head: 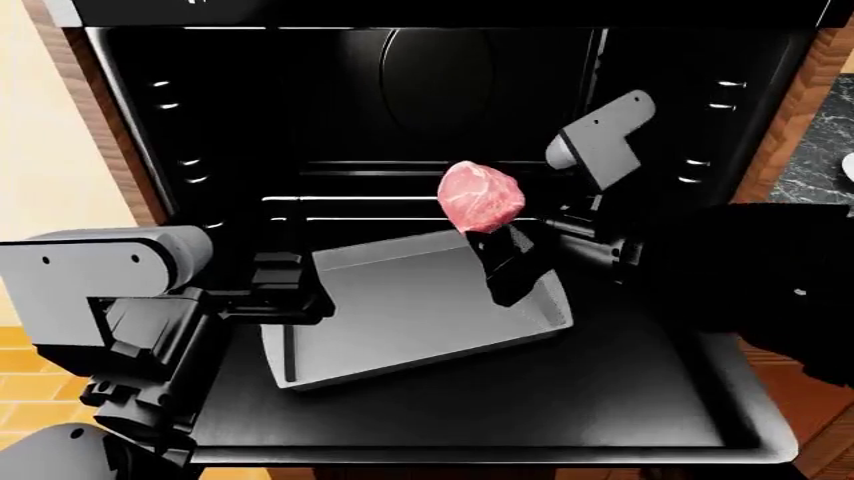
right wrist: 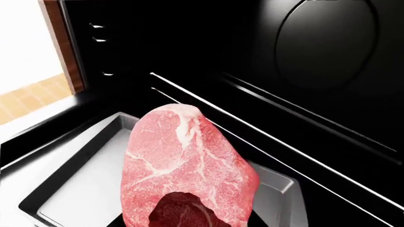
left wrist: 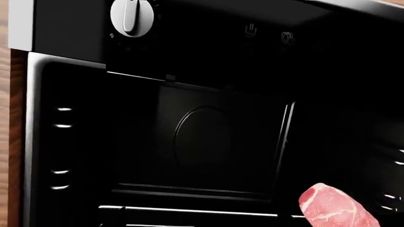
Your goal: Place the steak on the rack of the oven.
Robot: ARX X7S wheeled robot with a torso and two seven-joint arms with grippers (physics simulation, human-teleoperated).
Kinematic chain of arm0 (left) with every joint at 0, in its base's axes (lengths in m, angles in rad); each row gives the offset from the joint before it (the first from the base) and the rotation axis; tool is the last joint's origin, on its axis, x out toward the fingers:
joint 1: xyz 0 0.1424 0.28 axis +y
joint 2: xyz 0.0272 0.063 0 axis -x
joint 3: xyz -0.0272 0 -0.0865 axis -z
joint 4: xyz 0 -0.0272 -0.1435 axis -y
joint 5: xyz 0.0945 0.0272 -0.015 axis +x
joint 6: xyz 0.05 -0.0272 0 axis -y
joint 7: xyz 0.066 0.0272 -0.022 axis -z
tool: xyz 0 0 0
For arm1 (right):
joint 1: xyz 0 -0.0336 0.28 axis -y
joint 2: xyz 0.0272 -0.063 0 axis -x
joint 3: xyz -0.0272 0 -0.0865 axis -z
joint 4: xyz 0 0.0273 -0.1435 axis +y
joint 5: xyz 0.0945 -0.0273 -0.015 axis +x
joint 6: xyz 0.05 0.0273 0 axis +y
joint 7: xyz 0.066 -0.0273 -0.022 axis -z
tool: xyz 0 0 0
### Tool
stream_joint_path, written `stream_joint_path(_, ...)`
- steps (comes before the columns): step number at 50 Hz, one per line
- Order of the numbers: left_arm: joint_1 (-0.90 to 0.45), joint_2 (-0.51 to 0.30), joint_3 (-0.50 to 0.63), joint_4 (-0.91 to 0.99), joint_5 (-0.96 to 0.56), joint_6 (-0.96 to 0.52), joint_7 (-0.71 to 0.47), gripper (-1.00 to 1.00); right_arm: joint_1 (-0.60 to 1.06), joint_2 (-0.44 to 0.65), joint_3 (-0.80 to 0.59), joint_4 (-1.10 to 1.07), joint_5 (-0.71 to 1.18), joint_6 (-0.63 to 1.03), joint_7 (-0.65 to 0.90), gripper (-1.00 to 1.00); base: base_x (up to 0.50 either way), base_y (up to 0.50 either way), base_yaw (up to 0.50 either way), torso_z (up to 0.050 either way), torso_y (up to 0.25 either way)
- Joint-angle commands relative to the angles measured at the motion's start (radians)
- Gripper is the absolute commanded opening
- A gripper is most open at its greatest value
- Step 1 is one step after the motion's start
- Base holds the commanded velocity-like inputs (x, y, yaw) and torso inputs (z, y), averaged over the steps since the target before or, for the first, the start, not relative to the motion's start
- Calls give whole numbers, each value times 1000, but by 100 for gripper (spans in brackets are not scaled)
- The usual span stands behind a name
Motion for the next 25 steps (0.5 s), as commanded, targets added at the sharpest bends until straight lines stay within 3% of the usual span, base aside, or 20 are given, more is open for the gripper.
stream_joint_path(1, 5, 4, 12, -18, 19, 8, 14, 100, 13, -70, -52, 129, -113, -22, -88, -100, 0, 0, 0, 0, 0)
stream_joint_path(25, 25, -6, 8, -30, 29, 30, 27, 100, 63, -166, -159, 283, -216, -4, -176, -100, 0, 0, 0, 0, 0)
